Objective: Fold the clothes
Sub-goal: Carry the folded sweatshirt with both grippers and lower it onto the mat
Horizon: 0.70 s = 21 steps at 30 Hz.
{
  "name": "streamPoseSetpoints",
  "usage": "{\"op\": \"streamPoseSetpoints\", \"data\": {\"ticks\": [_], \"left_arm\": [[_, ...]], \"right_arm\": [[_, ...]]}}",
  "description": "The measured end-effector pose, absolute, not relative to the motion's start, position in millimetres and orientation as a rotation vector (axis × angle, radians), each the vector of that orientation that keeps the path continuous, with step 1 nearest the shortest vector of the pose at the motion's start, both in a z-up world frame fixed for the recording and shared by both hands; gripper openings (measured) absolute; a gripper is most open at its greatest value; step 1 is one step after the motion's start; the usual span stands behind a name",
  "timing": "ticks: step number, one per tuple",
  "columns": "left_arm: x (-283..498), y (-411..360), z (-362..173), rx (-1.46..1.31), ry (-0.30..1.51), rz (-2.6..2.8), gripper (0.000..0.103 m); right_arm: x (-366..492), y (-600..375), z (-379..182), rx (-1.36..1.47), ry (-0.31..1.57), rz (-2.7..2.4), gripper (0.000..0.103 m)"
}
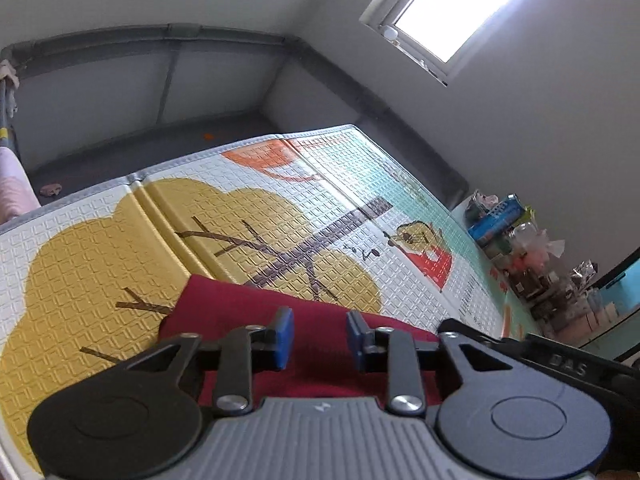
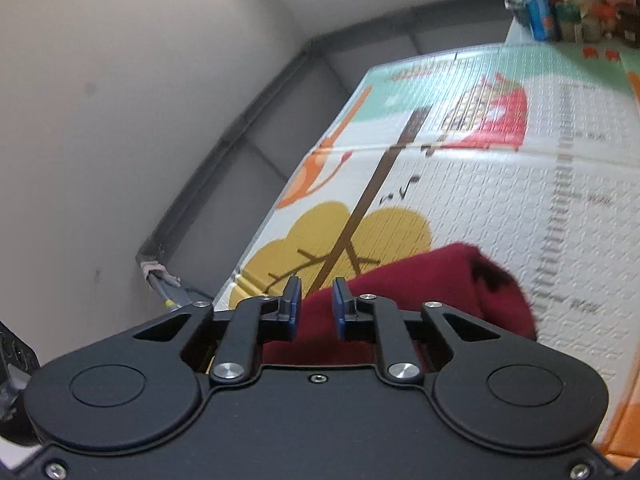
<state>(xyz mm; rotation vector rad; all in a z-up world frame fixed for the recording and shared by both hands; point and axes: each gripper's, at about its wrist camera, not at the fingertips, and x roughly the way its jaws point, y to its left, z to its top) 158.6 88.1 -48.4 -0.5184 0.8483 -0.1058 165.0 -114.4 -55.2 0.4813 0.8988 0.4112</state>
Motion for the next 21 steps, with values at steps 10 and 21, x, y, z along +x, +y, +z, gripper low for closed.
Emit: {"op": "streamPoseSetpoints", "data": {"ticks": [10, 21], "left_arm": [[159, 83, -99, -0.560, 0.959, -0.114, 0.016], [131, 105, -119, -0.616, 0.994, -0.126, 0.009]], "right_arm": [[167, -90, -100, 0.456, 1.012, 0.377, 0.014], [152, -117, -121, 0.443, 1.065, 0.366, 0.001]]}}
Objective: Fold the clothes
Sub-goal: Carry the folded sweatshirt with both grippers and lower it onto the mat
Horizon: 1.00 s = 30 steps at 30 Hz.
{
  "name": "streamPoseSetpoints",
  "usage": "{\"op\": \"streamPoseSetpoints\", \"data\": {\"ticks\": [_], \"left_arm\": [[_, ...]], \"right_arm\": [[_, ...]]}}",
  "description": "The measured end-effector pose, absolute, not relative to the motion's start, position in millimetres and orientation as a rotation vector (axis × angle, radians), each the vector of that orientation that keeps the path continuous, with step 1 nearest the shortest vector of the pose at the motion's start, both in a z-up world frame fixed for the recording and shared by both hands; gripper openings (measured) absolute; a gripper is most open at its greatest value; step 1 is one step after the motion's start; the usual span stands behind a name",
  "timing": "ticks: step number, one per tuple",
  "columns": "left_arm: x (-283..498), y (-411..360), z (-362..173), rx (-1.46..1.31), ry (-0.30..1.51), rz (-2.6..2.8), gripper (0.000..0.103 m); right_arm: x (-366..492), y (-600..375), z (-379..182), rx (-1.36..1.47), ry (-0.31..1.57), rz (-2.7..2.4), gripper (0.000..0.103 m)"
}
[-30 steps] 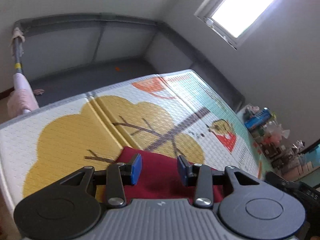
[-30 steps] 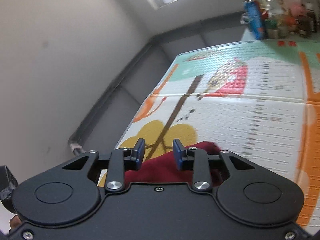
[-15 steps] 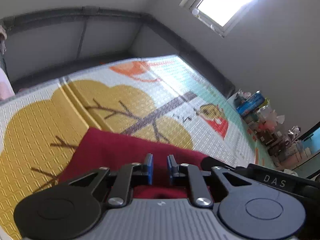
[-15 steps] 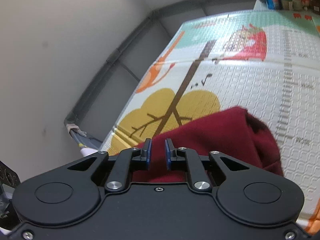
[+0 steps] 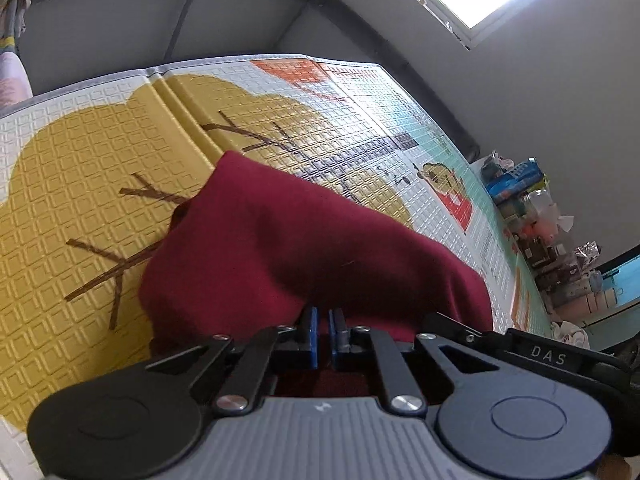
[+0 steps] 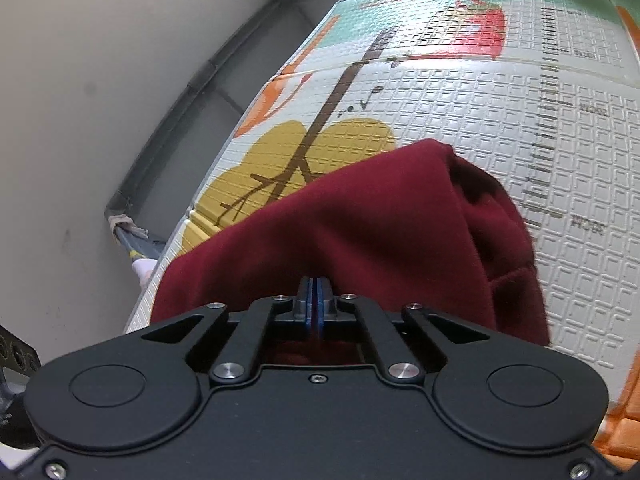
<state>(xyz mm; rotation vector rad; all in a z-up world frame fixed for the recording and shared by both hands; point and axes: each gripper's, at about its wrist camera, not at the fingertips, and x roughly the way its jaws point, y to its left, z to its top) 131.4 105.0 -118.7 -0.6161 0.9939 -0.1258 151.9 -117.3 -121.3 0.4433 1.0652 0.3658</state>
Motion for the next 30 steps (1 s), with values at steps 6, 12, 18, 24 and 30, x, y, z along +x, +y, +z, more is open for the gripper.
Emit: {"op": "streamPoseSetpoints", "data": {"ticks": [6, 12, 18, 24, 30], "left_arm": [[119, 111, -123, -0.618, 1.016, -0.120, 0.007], [106, 119, -126, -0.641, 1.021, -0.110, 0.006], [98, 125, -124, -0.662, 1.023, -0.093, 0.005], [85, 138, -115, -0.709, 1.009, -0.090, 0.006], [80, 147, -87, -0.629, 0.940, -0.044, 0.013]], "right_arm": [[143, -144, -128, 0.460, 1.088, 0.333, 0.000], [132, -165, -136, 0.474, 1.099, 0.305, 0.000], [127, -173, -139, 0.492, 1.119, 0.285, 0.000], [121, -174, -133, 0.473, 1.126, 0.261, 0.000], [112, -173, -93, 0.432, 1.014, 0.249, 0.003]]}}
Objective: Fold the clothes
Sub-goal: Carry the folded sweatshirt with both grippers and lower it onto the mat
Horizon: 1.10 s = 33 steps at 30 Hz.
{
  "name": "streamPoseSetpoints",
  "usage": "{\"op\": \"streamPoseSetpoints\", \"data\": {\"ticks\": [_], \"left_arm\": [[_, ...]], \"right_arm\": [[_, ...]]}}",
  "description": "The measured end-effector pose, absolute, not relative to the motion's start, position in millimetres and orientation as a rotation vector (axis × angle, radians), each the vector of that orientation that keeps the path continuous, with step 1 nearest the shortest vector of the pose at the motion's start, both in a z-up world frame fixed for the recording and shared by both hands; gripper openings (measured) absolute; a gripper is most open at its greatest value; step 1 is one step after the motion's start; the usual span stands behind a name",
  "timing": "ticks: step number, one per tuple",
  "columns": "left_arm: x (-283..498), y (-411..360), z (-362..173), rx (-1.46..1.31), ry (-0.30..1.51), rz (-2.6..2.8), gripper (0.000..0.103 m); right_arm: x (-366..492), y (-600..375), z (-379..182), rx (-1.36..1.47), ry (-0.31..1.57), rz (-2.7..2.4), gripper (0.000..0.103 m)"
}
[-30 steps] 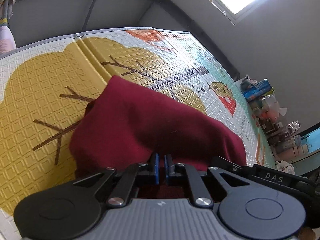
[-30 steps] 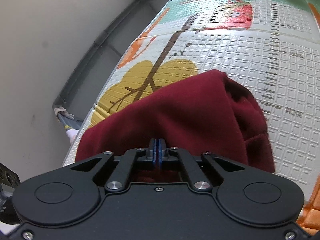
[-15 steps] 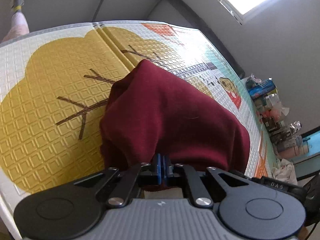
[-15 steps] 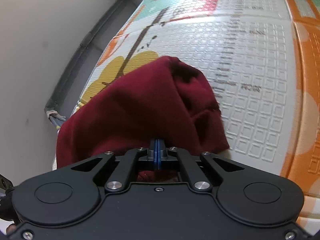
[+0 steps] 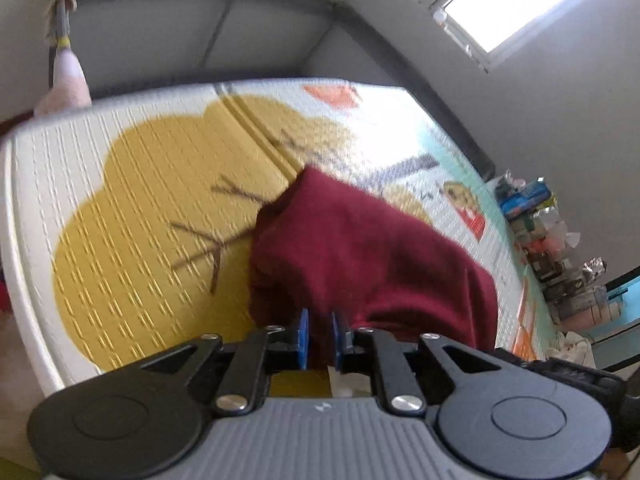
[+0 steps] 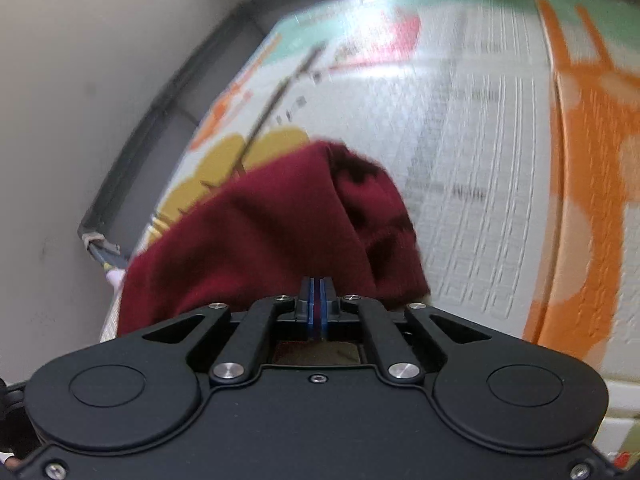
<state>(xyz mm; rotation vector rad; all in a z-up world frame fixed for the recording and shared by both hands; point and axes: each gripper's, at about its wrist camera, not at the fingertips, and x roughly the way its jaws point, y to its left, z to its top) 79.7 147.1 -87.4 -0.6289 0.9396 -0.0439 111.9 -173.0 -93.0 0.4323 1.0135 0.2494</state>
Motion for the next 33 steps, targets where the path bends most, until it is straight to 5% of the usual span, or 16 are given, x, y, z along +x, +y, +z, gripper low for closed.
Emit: {"op": "streamPoseSetpoints", "data": {"ticks": [10, 25, 33], "left_arm": [[127, 129, -54, -0.547, 0.861, -0.084, 0.019], [185, 113, -105, -0.554, 0.918, -0.070, 0.019], [183, 132, -119, -0.619, 0.935, -0.063, 0.005]], "right_arm": [[143, -140, -51, 0.436, 0.874, 0.314, 0.006], [188, -95, -114, 0.527, 0.955, 0.272, 0.002], [193, -111, -136, 0.585, 0.964, 0.274, 0.000]]}}
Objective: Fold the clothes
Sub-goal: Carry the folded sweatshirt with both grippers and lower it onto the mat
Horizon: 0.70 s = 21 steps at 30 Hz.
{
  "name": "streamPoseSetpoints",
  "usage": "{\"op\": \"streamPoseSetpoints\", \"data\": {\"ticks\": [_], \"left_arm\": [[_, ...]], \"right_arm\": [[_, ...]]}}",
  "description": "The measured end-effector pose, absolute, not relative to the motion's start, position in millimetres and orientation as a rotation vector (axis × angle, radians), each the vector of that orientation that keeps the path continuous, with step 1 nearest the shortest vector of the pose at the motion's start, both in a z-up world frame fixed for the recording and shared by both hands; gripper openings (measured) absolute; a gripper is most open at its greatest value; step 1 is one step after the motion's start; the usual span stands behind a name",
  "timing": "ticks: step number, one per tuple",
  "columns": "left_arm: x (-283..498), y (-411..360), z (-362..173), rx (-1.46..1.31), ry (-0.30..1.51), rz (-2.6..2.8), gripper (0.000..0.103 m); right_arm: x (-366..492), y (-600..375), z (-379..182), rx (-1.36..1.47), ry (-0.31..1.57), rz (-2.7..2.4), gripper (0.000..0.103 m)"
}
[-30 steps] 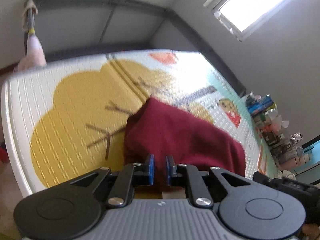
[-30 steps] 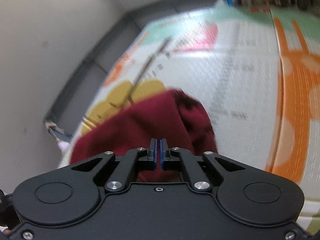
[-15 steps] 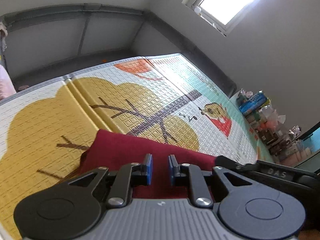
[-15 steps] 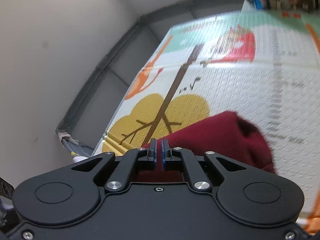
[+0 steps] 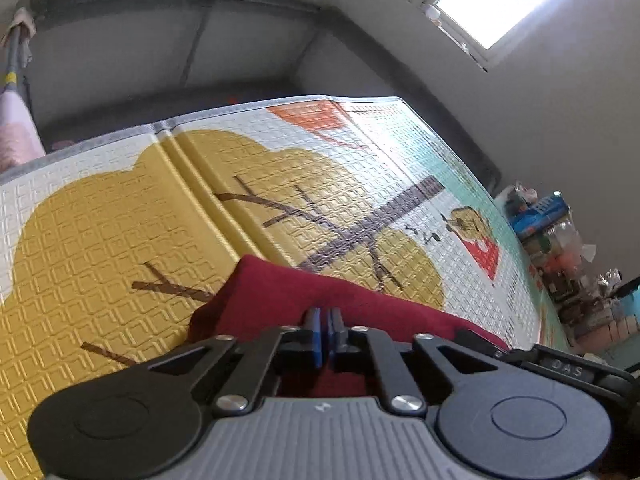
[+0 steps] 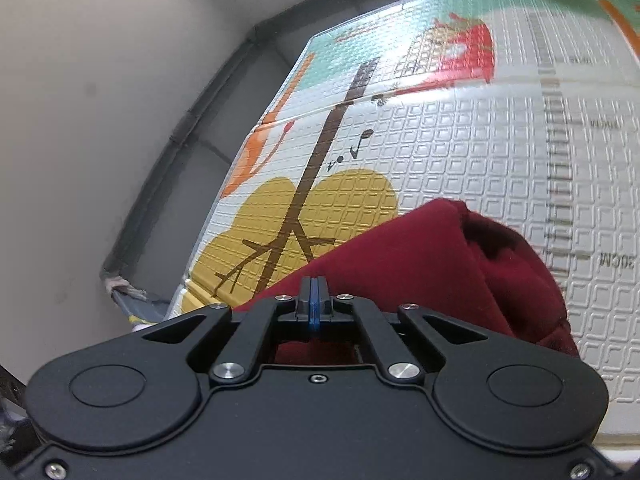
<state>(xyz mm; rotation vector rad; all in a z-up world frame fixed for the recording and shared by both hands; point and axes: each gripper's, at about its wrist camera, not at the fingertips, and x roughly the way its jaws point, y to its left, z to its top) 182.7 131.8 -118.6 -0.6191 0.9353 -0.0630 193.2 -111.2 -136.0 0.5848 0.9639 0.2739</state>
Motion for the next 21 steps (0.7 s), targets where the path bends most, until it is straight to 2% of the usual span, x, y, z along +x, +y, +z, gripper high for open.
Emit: {"op": "streamPoseSetpoints", "data": {"ticks": [21], "left_arm": [[133, 150, -110, -0.602, 0.890, 0.033, 0.004]], "right_arm": [[174, -169, -139, 0.588, 0.937, 0.201, 0.000]]}}
